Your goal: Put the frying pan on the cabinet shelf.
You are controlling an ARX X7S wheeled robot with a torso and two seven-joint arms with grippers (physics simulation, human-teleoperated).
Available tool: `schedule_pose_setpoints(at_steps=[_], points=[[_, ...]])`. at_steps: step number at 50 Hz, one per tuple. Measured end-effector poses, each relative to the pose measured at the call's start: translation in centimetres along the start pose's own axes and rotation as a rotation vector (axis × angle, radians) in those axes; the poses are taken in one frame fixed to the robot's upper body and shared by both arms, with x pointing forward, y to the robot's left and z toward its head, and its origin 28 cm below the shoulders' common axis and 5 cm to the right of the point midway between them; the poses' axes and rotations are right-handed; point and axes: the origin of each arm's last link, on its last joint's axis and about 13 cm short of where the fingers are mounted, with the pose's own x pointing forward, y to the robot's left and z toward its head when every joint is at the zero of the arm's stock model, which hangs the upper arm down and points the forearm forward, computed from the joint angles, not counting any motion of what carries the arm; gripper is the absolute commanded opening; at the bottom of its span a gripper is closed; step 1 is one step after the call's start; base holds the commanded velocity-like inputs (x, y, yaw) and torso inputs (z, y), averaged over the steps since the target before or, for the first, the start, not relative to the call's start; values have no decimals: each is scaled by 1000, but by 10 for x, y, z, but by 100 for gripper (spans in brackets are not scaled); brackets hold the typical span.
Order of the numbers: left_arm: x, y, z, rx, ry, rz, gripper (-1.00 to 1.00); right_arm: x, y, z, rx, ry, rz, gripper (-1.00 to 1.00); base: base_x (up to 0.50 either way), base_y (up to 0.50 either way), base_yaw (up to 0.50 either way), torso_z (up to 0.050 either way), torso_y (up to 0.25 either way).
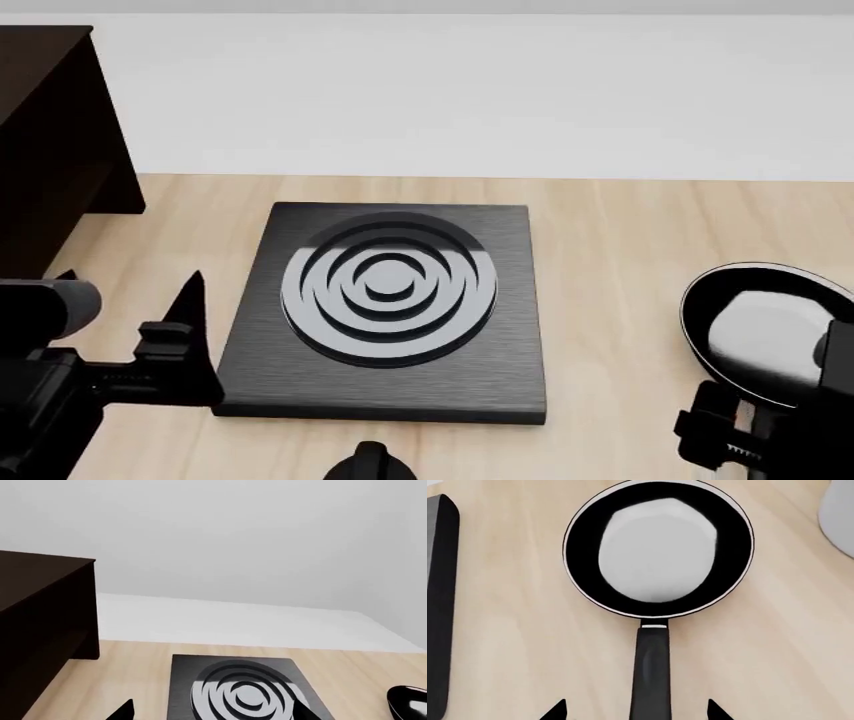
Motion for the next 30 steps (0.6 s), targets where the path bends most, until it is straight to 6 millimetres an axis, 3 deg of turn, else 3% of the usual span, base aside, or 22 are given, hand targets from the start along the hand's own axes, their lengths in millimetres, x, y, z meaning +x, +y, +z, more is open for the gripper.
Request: schedule_pose_setpoints(at_steps=[16, 30], points=[[2, 2, -7, 21, -1, -3, 100, 11, 3, 5, -33, 31, -7, 100, 0, 0, 0, 0, 0], [3, 3, -8, 13, -6, 3, 100, 33, 0, 13, -27, 82, -27, 100, 0, 0, 0, 0, 0]])
